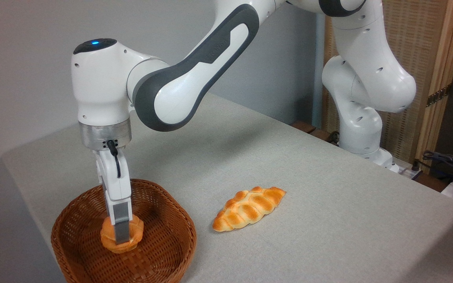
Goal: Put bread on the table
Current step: 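Lower the gripper onto the round bun and close on it, then lift the bun out of the basket toward the braided roll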
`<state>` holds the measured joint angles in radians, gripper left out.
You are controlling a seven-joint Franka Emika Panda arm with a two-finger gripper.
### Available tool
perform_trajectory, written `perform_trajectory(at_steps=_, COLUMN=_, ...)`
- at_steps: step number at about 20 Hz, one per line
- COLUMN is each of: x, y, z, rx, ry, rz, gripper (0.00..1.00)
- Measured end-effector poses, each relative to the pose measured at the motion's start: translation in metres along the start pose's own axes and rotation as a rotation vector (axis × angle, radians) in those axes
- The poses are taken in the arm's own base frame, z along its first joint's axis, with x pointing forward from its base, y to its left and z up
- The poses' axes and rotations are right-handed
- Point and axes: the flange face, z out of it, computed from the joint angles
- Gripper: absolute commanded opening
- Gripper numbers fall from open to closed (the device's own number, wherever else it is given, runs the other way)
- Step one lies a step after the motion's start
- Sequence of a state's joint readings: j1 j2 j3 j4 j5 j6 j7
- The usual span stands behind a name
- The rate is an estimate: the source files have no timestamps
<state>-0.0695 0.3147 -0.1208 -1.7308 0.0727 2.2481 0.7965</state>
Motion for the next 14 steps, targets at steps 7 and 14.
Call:
perform_trajectory(at_steps=7, x=0.000, y=0.000, z=-0.002, rx=0.002, ry=0.002, rz=0.010, gripper=0.22)
perform_trajectory(at_steps=14, x=0.003, y=-0.004, z=-0.031, rx=0.042, ry=0.033, rz=0.009, gripper=0.23)
